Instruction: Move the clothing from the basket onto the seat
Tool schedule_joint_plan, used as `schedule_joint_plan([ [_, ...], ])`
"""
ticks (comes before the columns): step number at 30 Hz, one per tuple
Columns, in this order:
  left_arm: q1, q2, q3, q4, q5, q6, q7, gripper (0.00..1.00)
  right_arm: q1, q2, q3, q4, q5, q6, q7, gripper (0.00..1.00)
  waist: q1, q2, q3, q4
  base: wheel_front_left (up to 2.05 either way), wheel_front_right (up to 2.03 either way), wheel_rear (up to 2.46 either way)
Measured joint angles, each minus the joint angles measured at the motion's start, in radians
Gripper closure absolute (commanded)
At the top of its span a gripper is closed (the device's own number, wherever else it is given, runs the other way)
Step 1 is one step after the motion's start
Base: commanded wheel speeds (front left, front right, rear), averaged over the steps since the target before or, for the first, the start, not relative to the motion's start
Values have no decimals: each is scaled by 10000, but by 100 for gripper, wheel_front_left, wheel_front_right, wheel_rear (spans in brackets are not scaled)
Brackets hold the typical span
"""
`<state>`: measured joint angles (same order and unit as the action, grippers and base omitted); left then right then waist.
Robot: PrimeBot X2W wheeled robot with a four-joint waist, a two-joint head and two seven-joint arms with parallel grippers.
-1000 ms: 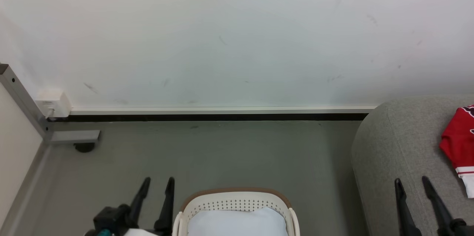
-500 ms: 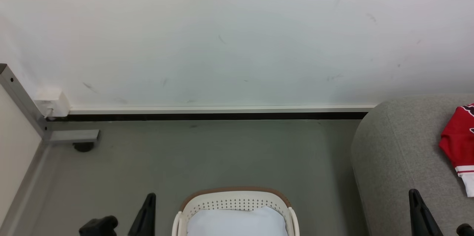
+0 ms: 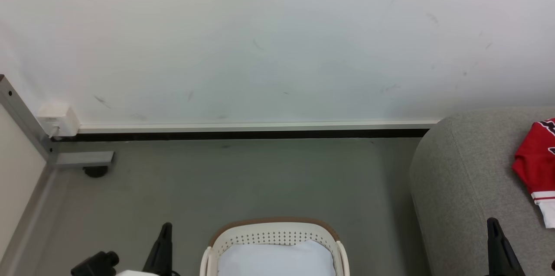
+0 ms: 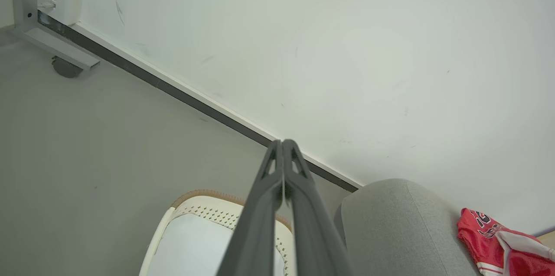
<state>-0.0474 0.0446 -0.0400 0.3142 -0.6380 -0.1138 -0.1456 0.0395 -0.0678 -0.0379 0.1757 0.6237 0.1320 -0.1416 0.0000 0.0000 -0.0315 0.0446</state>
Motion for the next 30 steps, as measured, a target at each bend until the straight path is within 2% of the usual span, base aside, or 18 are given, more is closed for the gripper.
schedule_joint_plan([
  [30, -212, 2, 616, -267, -3864, -48, 1022, 100, -583, 58, -301, 272, 3879, 0, 1009, 100, 1, 0, 103, -133, 0, 0, 0],
])
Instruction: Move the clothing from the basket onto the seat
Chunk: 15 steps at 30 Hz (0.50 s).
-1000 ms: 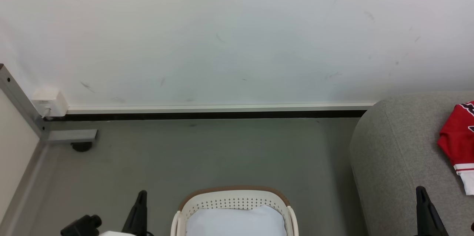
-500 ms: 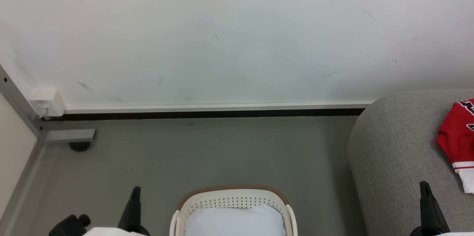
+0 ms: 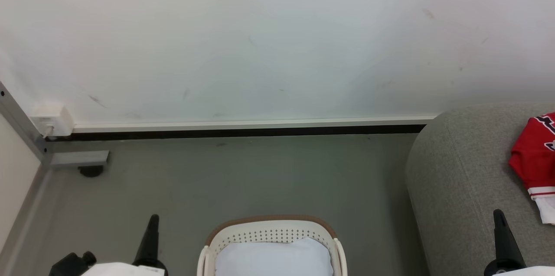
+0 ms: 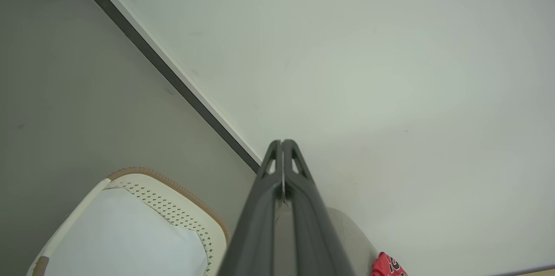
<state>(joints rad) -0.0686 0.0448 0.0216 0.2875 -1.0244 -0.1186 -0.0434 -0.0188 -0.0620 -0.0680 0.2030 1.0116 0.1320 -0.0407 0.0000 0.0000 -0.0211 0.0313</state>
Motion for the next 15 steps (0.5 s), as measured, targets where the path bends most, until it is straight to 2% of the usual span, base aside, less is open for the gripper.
schedule_joint_plan([
  [15, -94, 2, 226, -98, -1390, -40, 395, 100, -211, 27, -102, 102, 1492, -2, 401, 100, 0, 0, 48, -62, 0, 0, 0],
])
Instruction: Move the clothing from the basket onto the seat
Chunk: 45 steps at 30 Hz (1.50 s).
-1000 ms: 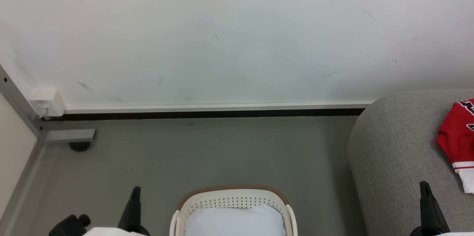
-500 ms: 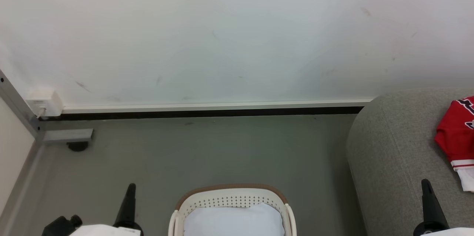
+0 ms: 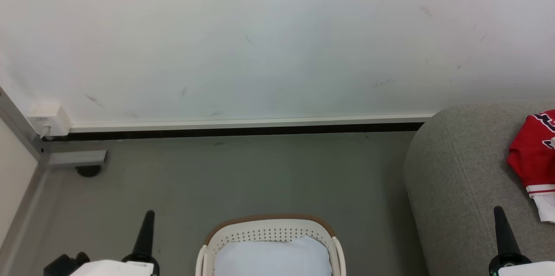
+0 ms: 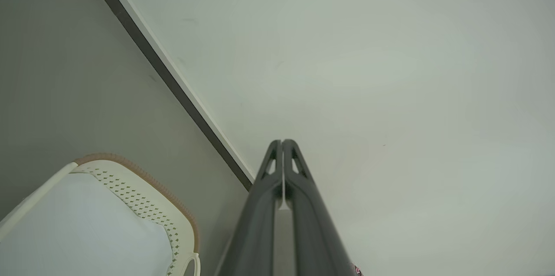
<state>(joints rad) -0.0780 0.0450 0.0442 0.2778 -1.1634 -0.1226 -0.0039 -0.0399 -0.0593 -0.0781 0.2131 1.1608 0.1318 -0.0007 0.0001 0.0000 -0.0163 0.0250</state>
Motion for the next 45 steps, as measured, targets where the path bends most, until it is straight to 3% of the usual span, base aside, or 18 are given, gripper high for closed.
schedule_joint_plan([
  [45, -212, 12, 562, -259, -3672, -35, 997, 100, -544, 69, -290, 253, 3684, 0, 951, 100, 0, 0, 154, -199, 0, 0, 0],
])
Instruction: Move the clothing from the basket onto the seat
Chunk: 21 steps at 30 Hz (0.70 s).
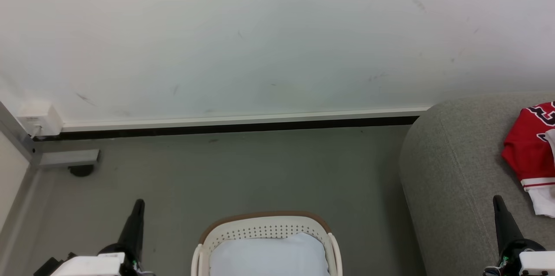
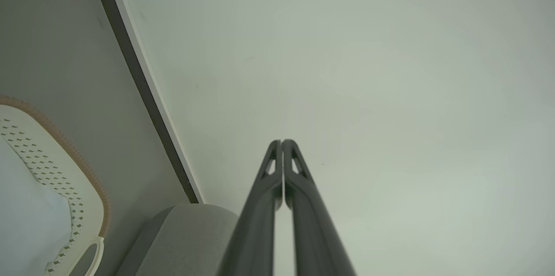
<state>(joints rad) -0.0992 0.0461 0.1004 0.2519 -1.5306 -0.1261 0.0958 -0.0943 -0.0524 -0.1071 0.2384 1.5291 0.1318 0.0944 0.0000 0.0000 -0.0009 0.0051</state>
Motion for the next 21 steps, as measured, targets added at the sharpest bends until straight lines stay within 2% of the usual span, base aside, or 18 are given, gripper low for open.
schedule_joint_plan([
  [12, -49, 6, 134, -50, -748, -13, 180, 100, -77, 21, -58, 54, 796, 0, 196, 100, 0, 0, 40, -52, 0, 0, 0],
  [21, -52, 6, 136, -52, -750, -13, 182, 100, -79, 21, -61, 58, 826, 0, 199, 100, 0, 0, 40, -52, 0, 0, 0],
])
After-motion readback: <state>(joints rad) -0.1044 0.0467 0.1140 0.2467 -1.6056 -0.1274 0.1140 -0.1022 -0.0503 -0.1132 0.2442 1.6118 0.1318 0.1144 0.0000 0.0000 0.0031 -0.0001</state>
